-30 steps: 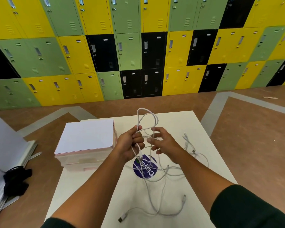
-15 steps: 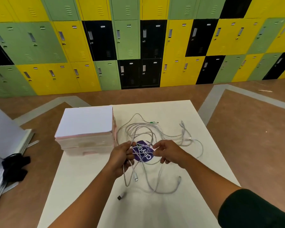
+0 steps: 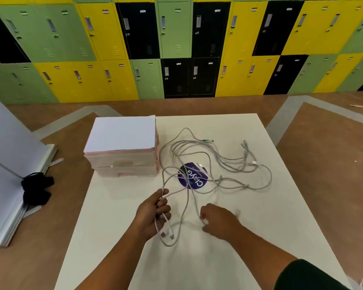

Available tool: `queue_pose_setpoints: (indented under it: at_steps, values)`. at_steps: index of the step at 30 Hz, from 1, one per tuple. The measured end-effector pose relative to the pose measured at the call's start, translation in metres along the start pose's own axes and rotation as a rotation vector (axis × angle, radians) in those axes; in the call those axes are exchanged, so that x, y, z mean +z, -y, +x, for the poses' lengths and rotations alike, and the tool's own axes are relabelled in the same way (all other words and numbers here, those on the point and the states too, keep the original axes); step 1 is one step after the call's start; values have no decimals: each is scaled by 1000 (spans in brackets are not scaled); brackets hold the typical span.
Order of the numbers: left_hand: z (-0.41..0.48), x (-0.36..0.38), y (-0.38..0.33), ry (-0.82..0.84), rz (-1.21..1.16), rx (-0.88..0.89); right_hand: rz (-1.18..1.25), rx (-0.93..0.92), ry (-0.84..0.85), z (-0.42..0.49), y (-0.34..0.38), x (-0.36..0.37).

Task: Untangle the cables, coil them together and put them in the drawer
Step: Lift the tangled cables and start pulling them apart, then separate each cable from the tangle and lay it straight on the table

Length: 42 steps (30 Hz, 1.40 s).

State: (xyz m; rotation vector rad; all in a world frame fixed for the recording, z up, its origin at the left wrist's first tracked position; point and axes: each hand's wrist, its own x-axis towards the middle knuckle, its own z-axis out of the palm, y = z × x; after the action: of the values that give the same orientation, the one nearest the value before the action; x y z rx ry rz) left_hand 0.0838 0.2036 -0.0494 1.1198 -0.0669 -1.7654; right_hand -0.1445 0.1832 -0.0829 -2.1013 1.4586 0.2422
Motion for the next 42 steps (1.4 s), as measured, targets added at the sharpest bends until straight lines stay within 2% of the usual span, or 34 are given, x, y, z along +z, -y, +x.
queue_pose_setpoints:
  at_steps: [3, 6, 10, 14, 19, 22, 27, 33, 35, 36, 39, 40, 42]
  values:
    - [-3, 0, -2, 93, -143, -20, -60, 18, -89, 9, -2, 4]
    - [-6, 3, -4, 145, -144, -33, -90, 69, -182, 21, -8, 0]
    - [-7, 8, -1, 121, -113, -81, -77, 148, -302, 40, -25, -8]
    - [0, 12, 9, 74, -80, -125, -39, 191, -339, 50, -37, -16]
    - [11, 13, 23, 0, -7, -140, 167, 236, -414, 55, -41, -20]
    - [18, 14, 27, -47, 66, -117, 217, 208, -466, 55, -45, -23]
    - [21, 17, 23, -169, 330, -24, 254, 142, -443, 46, -52, -24]
    - [21, 17, 18, -199, 535, 139, 193, 151, -587, 24, -43, -21]
    - [19, 19, 17, -162, 518, 128, 330, 134, -603, 20, -33, -22]
    - [18, 21, 17, -137, 496, 117, 476, 121, -552, 18, -25, -25]
    - [16, 26, 19, -79, 442, 85, 1023, 88, -241, 13, 7, -37]
    - [15, 27, 20, -71, 441, 83, 1132, 83, -189, 11, 16, -40]
    - [15, 28, 22, -74, 468, 94, 1160, 87, -192, 10, 29, -43]
